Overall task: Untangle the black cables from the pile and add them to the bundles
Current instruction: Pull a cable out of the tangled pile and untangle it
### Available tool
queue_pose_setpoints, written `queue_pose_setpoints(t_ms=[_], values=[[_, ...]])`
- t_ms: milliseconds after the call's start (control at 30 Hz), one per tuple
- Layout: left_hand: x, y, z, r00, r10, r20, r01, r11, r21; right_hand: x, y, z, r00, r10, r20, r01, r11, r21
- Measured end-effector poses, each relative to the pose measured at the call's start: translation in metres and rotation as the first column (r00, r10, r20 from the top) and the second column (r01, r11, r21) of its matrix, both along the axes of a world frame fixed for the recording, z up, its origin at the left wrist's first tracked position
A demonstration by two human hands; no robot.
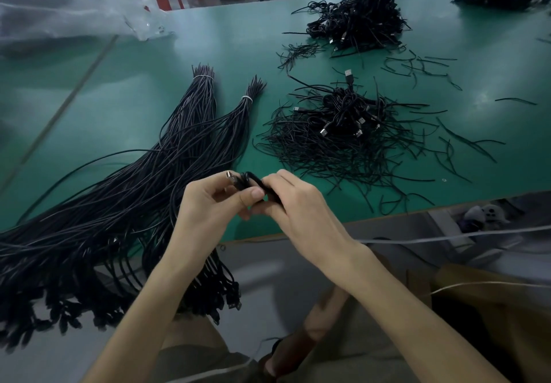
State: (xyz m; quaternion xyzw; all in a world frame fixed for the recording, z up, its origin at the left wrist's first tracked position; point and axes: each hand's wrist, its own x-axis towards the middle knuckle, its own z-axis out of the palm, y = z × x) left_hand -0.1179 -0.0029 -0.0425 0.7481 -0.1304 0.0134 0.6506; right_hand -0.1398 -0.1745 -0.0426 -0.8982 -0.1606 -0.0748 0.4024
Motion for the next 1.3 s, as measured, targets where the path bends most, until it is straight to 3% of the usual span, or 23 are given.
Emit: queue_pose_setpoints(t_ms=[167,267,433,533,633,700,800,900,1000,1133,1200,1300], values=[[0.0,0.001,-0.002,1.0,-0.005,0.029,0.005,1.0,-0.027,0.002,0.0,-0.009,0.98,0.056,-0.191,-0.016,0.979,0.205],[0.001,0.0,0.0,1.0,0.002,0.016,-0.002,1.0,-0.004,0.004,-0.002,-0.012,0.961,0.06,-0.27,0.006,0.971,0.237],[0.004,0.004,0.002,0.984,0.142,-0.106,-0.127,0.983,0.133,0.006,-0.009,-0.016,0.98,0.075,-0.184,-0.089,0.993,-0.071],[0.005,0.006,0.002,0.996,0.083,-0.025,-0.07,0.939,0.335,0.005,-0.012,-0.02,0.982,0.089,-0.168,-0.111,0.986,-0.127],[0.002,0.006,0.009,0.967,-0.096,0.238,-0.094,0.731,0.676,0.007,-0.015,-0.024,0.97,0.078,-0.229,-0.113,0.983,-0.143],[0.001,0.009,0.013,0.863,-0.284,0.418,-0.198,0.571,0.797,0.01,-0.016,-0.023,0.95,0.08,-0.301,-0.111,0.99,-0.085],[-0.001,0.011,0.014,0.727,-0.56,0.398,-0.258,0.314,0.914,0.015,-0.019,-0.021,0.938,0.103,-0.332,-0.114,0.993,-0.014],[0.003,0.017,0.013,0.724,-0.629,0.283,-0.215,0.185,0.959,0.017,-0.021,-0.018,0.933,0.128,-0.335,-0.129,0.991,0.02],[0.011,0.017,0.01,0.817,-0.558,0.145,-0.032,0.208,0.978,0.018,-0.023,-0.013,0.928,0.142,-0.344,-0.139,0.99,0.031],[0.015,0.011,0.003,0.899,-0.424,0.112,0.016,0.288,0.958,0.017,-0.021,-0.01,0.949,0.116,-0.295,-0.12,0.993,0.002],[0.016,0.008,-0.001,0.923,-0.37,0.101,0.029,0.329,0.944,0.016,-0.019,-0.01,0.974,0.096,-0.207,-0.131,0.977,-0.165],[0.022,0.005,-0.002,0.95,-0.307,0.058,0.051,0.337,0.94,0.015,-0.016,-0.016,0.992,0.113,0.055,-0.077,0.895,-0.44]])
